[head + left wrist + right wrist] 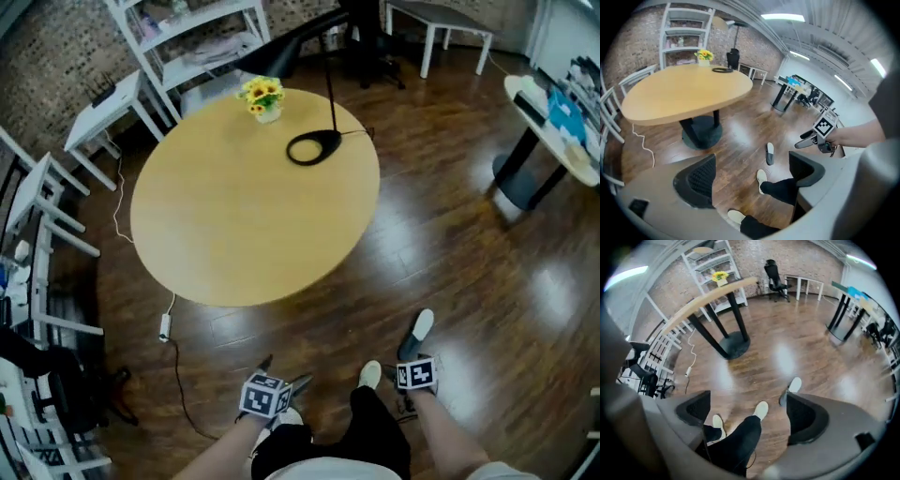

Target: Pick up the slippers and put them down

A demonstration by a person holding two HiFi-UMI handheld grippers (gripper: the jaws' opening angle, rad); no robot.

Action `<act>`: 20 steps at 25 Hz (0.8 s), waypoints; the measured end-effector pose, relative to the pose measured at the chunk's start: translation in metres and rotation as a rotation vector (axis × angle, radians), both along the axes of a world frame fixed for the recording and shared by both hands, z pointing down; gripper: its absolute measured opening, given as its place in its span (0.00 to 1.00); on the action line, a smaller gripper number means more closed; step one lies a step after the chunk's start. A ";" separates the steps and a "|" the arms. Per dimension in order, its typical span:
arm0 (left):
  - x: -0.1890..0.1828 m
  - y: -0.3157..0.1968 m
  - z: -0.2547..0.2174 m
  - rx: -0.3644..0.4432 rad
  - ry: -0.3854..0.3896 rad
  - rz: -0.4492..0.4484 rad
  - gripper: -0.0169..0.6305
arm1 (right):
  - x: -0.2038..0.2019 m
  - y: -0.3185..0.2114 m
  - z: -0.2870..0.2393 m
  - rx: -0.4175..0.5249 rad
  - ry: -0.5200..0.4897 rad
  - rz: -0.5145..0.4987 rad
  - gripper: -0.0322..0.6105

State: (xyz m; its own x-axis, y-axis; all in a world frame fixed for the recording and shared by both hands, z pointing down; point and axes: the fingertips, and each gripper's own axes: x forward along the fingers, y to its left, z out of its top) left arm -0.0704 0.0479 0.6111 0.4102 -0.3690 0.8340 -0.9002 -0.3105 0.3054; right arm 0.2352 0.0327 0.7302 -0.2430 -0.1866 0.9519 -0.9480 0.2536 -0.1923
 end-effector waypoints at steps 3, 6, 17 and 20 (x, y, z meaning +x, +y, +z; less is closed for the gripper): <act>-0.130 0.063 -0.076 0.101 0.011 -0.180 0.78 | -0.130 0.009 -0.124 0.145 -0.021 -0.192 0.86; -0.228 0.122 -0.120 0.185 0.012 -0.297 0.78 | -0.228 0.030 -0.206 0.264 -0.052 -0.301 0.86; -0.306 0.250 -0.173 0.209 0.061 -0.384 0.78 | -0.315 0.158 -0.308 0.370 -0.122 -0.332 0.86; -0.305 0.257 -0.171 0.197 0.064 -0.360 0.78 | -0.315 0.170 -0.310 0.370 -0.136 -0.310 0.86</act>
